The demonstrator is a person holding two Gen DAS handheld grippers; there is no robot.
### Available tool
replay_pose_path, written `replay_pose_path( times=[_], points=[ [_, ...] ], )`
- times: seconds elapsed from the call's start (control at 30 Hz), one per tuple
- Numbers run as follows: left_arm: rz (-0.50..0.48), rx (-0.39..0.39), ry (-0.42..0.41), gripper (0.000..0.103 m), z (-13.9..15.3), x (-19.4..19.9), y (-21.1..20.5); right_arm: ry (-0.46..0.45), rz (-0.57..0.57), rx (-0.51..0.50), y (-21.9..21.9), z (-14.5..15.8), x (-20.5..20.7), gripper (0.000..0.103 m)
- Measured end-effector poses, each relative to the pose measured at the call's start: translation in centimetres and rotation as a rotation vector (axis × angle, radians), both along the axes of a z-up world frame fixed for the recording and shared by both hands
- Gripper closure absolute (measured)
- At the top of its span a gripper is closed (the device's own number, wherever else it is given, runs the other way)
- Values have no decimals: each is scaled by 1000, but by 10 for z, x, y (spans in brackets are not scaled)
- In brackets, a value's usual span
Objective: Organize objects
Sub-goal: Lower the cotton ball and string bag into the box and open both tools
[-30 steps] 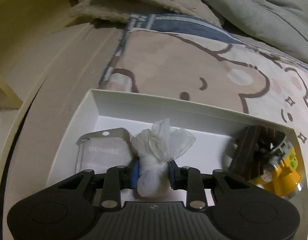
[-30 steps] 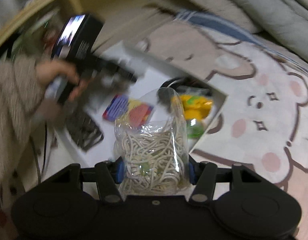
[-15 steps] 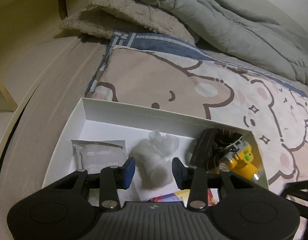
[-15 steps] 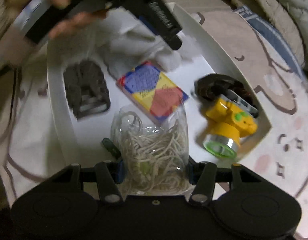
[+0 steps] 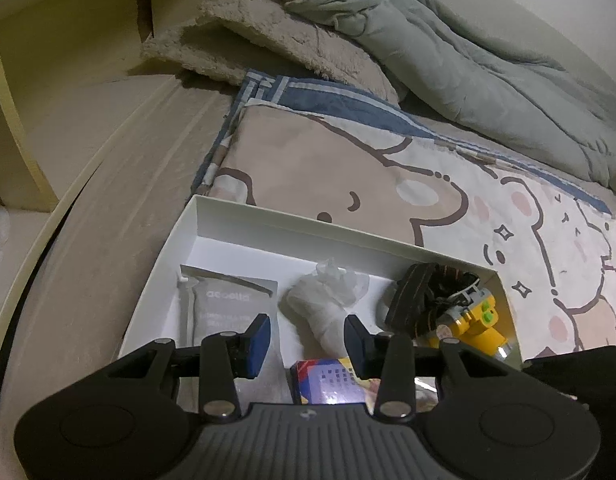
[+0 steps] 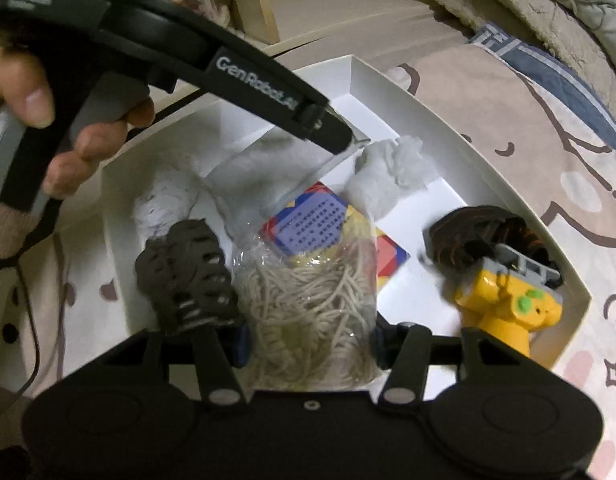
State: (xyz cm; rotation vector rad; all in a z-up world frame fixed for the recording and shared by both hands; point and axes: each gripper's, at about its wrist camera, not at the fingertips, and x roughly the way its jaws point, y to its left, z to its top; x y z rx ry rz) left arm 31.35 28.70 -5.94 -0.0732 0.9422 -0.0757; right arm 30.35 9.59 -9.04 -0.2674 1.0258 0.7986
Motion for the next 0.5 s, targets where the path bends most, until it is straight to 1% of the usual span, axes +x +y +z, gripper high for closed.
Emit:
replay_pose_path(
  times=[0.13,0.2,0.23,0.27,0.33,0.5],
  points=[
    [-13,-17,-1,61,5,-10,-4,-8,30,-45,-14,2,-10,48],
    [-27,-12,2,61,6,-15,-8,-7,29,-58,-21,1,-13,45],
    [-32,-12,2,60,6,-17,-10,-9,23,-63,-25,1,-15,42],
    [-34,-13,4,57,7,-19,-12,-9,14,-65,-28,1,-16,31],
    [-35,-13,11,44,7,-23,-16,-7,0,-55,-35,3,-18,23],
    [-39,9,8,38,10,-33,-25,3,-42,-21,-51,13,-21,23]
  ],
)
